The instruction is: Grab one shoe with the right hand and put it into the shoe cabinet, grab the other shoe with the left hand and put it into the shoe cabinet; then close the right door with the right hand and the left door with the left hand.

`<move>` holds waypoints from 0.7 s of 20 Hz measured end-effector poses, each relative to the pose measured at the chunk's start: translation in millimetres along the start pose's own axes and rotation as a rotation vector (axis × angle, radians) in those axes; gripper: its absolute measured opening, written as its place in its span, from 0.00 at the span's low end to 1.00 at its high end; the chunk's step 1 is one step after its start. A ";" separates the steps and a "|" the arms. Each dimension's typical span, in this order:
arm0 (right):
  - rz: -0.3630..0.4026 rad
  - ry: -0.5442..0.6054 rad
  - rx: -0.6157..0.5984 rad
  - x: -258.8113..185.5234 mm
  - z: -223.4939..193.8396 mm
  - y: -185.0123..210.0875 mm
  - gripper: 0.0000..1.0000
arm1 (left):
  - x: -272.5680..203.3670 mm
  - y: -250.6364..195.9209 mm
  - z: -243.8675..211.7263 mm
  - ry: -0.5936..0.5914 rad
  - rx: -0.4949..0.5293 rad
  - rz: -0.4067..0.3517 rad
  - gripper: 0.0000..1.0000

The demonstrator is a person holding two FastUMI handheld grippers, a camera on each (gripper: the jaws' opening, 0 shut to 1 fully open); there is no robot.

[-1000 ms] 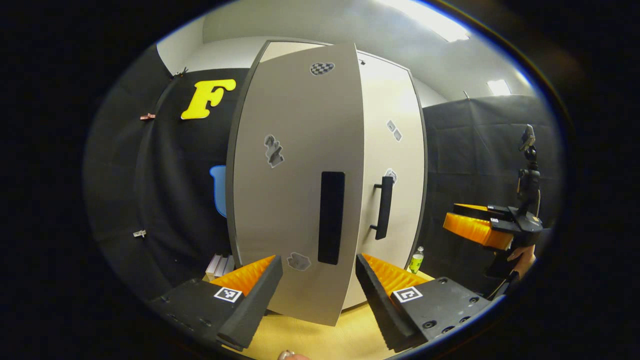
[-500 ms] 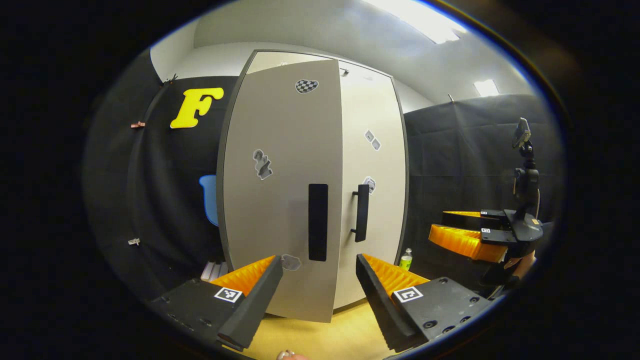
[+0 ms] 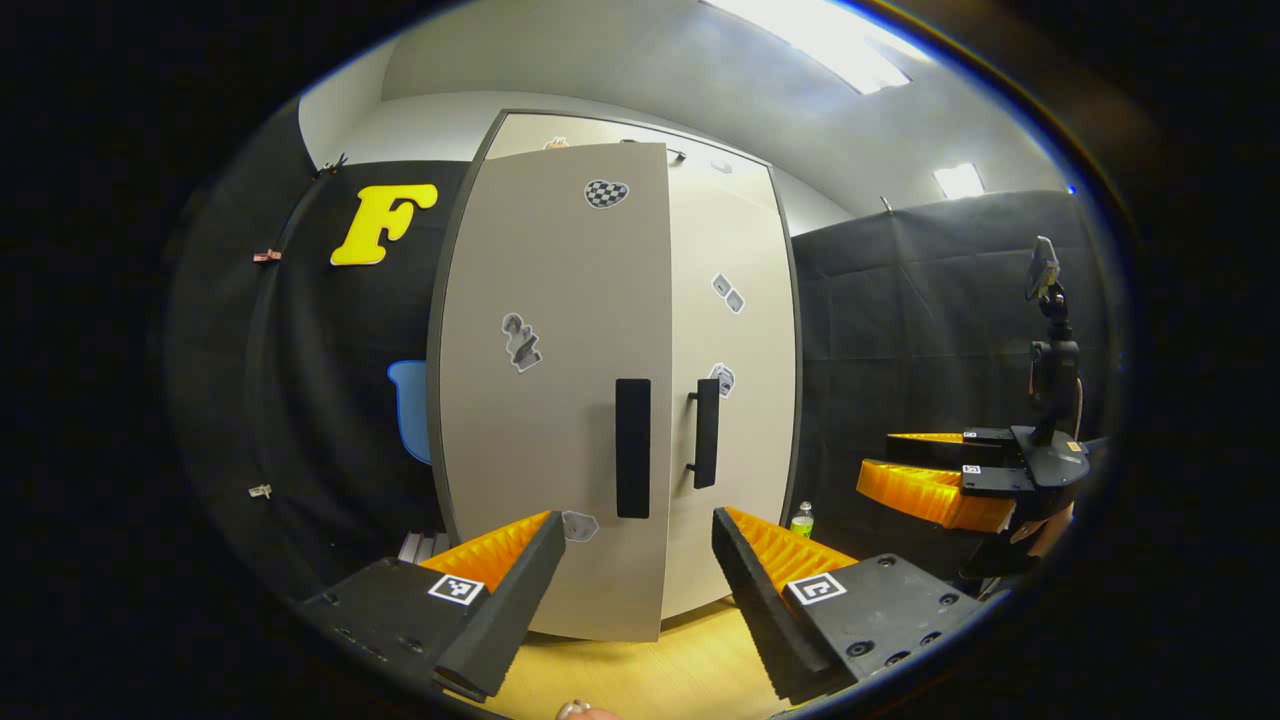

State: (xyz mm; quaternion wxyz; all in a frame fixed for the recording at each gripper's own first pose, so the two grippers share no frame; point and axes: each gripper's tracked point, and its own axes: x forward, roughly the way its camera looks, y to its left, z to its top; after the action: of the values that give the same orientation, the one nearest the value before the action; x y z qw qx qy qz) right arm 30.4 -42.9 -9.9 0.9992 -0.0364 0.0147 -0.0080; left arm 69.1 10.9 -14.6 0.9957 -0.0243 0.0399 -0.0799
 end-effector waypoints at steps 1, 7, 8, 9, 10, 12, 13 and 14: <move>-0.002 -0.003 0.001 -1.4 1.1 0.9 0.98 | -0.9 -5.1 0.4 -0.003 0.005 -0.013 0.95; -0.010 -0.003 0.006 -6.6 3.7 2.0 0.98 | -7.0 -13.9 -3.2 0.000 0.048 -0.018 0.93; -0.011 -0.005 0.006 -8.3 4.4 2.1 0.98 | -8.1 -16.2 -4.6 0.002 0.040 -0.023 0.94; -0.012 -0.007 0.007 -9.5 5.4 2.1 0.98 | -10.2 -17.0 -4.3 0.003 0.035 -0.023 0.94; -0.012 -0.008 0.007 -10.2 6.2 2.3 0.98 | -11.7 -16.6 -5.2 0.005 0.033 -0.020 0.94; -0.010 -0.008 0.009 -11.7 7.0 3.8 0.98 | -14.5 -15.1 -4.4 0.006 0.033 -0.013 0.93; -0.009 -0.008 0.010 -12.1 7.5 5.2 0.98 | -15.9 -14.2 -3.6 0.006 0.033 -0.009 0.93; -0.007 -0.008 0.010 -13.2 7.6 5.8 0.98 | -16.9 -13.3 -4.5 0.007 0.031 -0.006 0.93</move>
State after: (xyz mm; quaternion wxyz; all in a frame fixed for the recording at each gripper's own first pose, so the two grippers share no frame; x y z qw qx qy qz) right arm 17.5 -36.4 -2.3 0.9994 -0.0313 0.0106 -0.0115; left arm 50.0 0.3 -17.1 0.9956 -0.0087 0.0421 -0.0836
